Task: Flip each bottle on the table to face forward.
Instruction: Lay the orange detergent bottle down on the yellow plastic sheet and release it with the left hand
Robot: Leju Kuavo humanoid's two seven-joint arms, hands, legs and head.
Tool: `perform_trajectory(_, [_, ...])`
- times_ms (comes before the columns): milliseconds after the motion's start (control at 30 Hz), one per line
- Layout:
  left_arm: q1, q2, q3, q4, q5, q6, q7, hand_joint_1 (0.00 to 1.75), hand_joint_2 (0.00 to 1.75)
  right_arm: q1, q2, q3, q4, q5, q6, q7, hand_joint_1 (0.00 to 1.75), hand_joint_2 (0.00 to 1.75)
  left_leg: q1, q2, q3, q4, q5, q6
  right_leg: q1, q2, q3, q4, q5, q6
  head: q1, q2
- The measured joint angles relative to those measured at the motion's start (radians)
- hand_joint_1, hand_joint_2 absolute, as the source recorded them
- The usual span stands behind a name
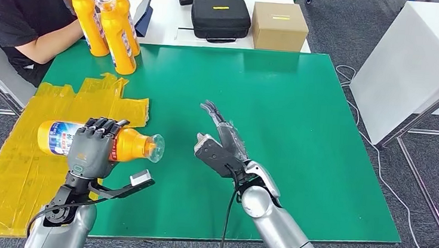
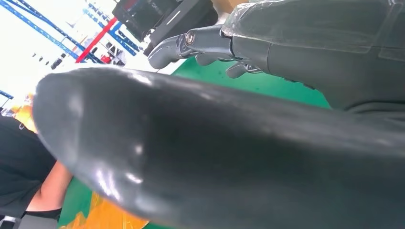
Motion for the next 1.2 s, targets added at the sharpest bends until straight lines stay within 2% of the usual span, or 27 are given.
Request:
perform_trajectory(67, [-0.003, 0.029, -0.033, 0.024, -0.001, 0.0, 0.065, 1.75, 1.75, -0.005, -0.002, 0.009, 0.0, -0.006, 0.002, 0.0, 0.0, 0.0, 0.0, 0.001, 0.0, 0.0, 0.0, 0.0, 0.0, 0.0, 0.0, 0.0, 0.0, 0.0, 0.0, 0.0])
perform_trajectory(167, [-0.019, 0.104, -0.132, 0.083, 0.009, 0.0, 0.257, 1.75, 1.75, -0.018, -0.003, 0.025, 0.001, -0.017, 0.009, 0.0, 0.0, 0.0, 0.0, 0.001, 0.0, 0.0, 0.0, 0.0, 0.0, 0.001, -0.001, 0.0, 0.0, 0.0, 0.0, 0.0])
perform_trajectory(233, [-0.024, 0.149, -0.201, 0.122, 0.009, 0.0, 0.337, 1.75, 1.75, -0.029, -0.002, 0.035, 0.002, -0.02, 0.013, 0.001, 0.0, 0.0, 0.0, 0.0, 0.0, 0.0, 0.0, 0.0, 0.0, 0.0, 0.0, 0.0, 0.0, 0.0, 0.0, 0.0])
perform_trajectory(333, [-0.022, 0.188, -0.254, 0.172, 0.001, 0.0, 0.373, 1.75, 1.75, -0.042, 0.001, 0.044, 0.004, -0.019, 0.021, 0.005, 0.0, 0.0, 0.0, 0.0, 0.0, 0.0, 0.0, 0.0, 0.0, 0.0, 0.0, 0.0, 0.0, 0.0, 0.0, 0.0])
perform_trajectory(467, [-0.021, 0.228, -0.311, 0.236, 0.007, 0.0, 0.414, 1.64, 1.75, -0.048, 0.002, 0.05, 0.005, -0.01, 0.027, 0.017, 0.0, 0.0, 0.0, 0.0, 0.0, 0.0, 0.0, 0.0, 0.0, 0.0, 0.0, 0.0, 0.0, 0.0, 0.0, 0.0])
perform_trajectory(733, [-0.018, 0.258, -0.318, 0.319, -0.002, 0.0, 0.406, 1.64, 1.75, -0.048, 0.002, 0.06, 0.005, 0.004, 0.03, 0.017, 0.0, 0.0, 0.0, 0.0, -0.001, 0.0, 0.0, 0.0, 0.0, 0.0, 0.0, 0.0, 0.0, 0.0, 0.0, 0.0])
perform_trajectory(767, [-0.018, 0.259, -0.318, 0.324, -0.002, 0.001, 0.406, 1.54, 1.75, -0.048, 0.002, 0.06, 0.005, 0.004, 0.03, 0.017, 0.0, 0.0, 0.0, 0.0, -0.001, 0.0, 0.0, 0.0, 0.0, 0.0, 0.0, 0.0, 0.0, 0.0, 0.0, 0.0])
perform_trajectory(800, [-0.018, 0.26, -0.318, 0.328, -0.002, 0.001, 0.405, 1.22, 1.75, -0.048, 0.002, 0.061, 0.005, 0.004, 0.03, 0.017, 0.0, 0.0, 0.0, 0.0, 0.0, 0.0, 0.0, 0.0, 0.0, 0.0, 0.0, 0.0, 0.0, 0.0, 0.0, 0.0])
perform_trajectory(867, [-0.018, 0.262, -0.318, 0.334, -0.002, 0.002, 0.405, 0.4, 1.75, -0.048, 0.002, 0.061, 0.005, 0.005, 0.03, 0.017, 0.0, 0.0, 0.0, 0.0, 0.0, 0.0, 0.0, 0.0, 0.0, 0.0, 0.0, 0.0, 0.0, 0.0, 0.0, 0.0])
perform_trajectory(900, [-0.018, 0.263, -0.318, 0.337, -0.002, 0.002, 0.402, 0.09, 1.31, -0.048, 0.002, 0.061, 0.005, 0.005, 0.03, 0.016, 0.0, 0.0, 0.0, 0.0, 0.0, 0.0, 0.0, 0.0, 0.0, 0.0, 0.0, 0.0, 0.0, 0.0, 0.0, 0.0])
perform_trajectory(933, [-0.02, 0.264, -0.318, 0.34, -0.002, 0.003, 0.401, 0.0, 0.87, -0.047, 0.002, 0.062, 0.005, 0.006, 0.031, 0.014, 0.0, 0.0, 0.0, 0.0, 0.0, 0.0, 0.0, 0.0, 0.0, 0.0, 0.0, 0.0, 0.0, 0.0, 0.0, 0.0])
perform_trajectory(1000, [-0.028, 0.268, -0.325, 0.361, -0.002, 0.005, 0.427, 0.0, 0.0, -0.047, 0.001, 0.062, 0.006, 0.012, 0.036, 0.006, 0.0, 0.0, 0.0, 0.0, 0.0, 0.0, 0.0, 0.0, 0.0, 0.0, 0.0, 0.0, 0.0, 0.0, 0.0, 0.0])
perform_trajectory(1100, [-0.049, 0.274, -0.358, 0.425, 0.0, 0.011, 0.523, 0.0, 0.0, -0.047, 0.001, 0.063, 0.007, 0.019, 0.048, -0.003, 0.0, 0.0, 0.0, -0.001, 0.001, 0.0, 0.0, 0.0, 0.0, -0.001, 0.002, 0.0, 0.0, 0.0, 0.0, 0.0])
perform_trajectory(1200, [-0.071, 0.28, -0.387, 0.481, -0.001, 0.015, 0.561, 0.0, 0.0, -0.047, 0.001, 0.065, 0.01, 0.024, 0.058, -0.006, 0.0, 0.0, 0.0, -0.003, 0.005, -0.001, 0.0, 0.0, 0.0, -0.003, 0.006, 0.0, -0.001, -0.001, 0.0, 0.0])
